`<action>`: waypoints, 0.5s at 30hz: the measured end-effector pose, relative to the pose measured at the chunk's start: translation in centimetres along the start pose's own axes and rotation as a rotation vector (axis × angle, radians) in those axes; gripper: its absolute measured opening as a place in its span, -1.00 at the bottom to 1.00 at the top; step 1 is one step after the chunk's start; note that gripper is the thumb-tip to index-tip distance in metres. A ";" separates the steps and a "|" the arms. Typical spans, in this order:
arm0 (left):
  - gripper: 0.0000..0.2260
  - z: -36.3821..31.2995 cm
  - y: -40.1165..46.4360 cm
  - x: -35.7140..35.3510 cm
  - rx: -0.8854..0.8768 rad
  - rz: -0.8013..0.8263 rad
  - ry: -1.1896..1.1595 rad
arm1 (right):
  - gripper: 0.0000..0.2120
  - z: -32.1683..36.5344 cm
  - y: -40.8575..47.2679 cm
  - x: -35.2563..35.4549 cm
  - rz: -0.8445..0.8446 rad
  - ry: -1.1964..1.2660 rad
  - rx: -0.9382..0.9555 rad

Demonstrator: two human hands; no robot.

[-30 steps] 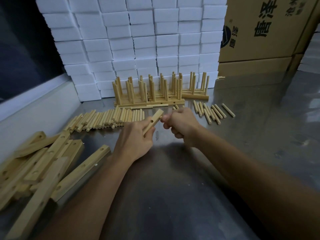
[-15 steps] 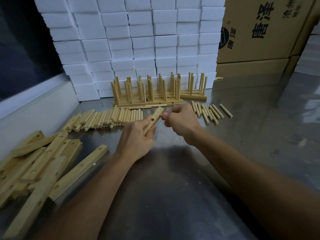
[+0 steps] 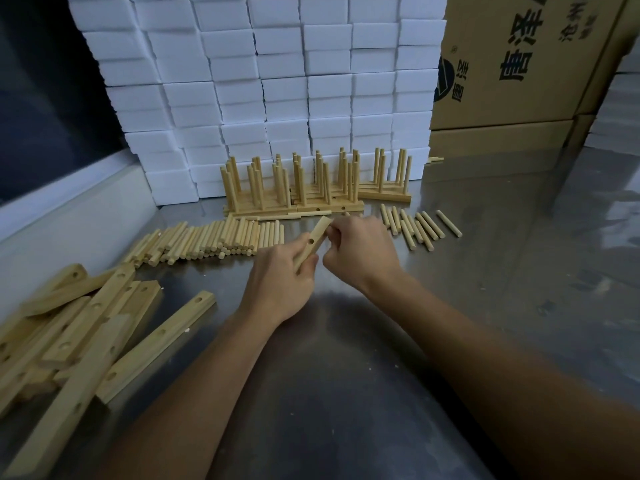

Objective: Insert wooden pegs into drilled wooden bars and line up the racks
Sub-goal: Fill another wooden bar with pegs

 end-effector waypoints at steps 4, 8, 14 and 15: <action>-0.62 -0.2 0.0 0.0 -0.025 0.001 0.057 | -0.77 -0.9 0.7 -0.1 0.052 0.247 -0.169; -0.65 -0.3 0.0 -0.1 -0.069 -0.004 0.119 | -0.75 -2.2 1.3 -0.2 0.142 0.471 -0.316; -0.69 -0.6 -0.1 -0.1 -0.041 0.043 0.150 | -0.73 -2.6 1.4 -0.6 0.134 0.453 -0.321; -0.74 -0.7 0.0 -0.2 -0.032 0.072 0.163 | -0.73 -2.7 1.4 -0.7 0.129 0.436 -0.321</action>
Point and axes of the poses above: each hand's wrist, its own y-axis towards the middle knuckle, its own x-axis out of the back of the hand, z = x × y, the point moved 4 cm from there along y, towards the middle knuckle, and after that the axes turned 6 degrees about z, right-handed, at the moved point
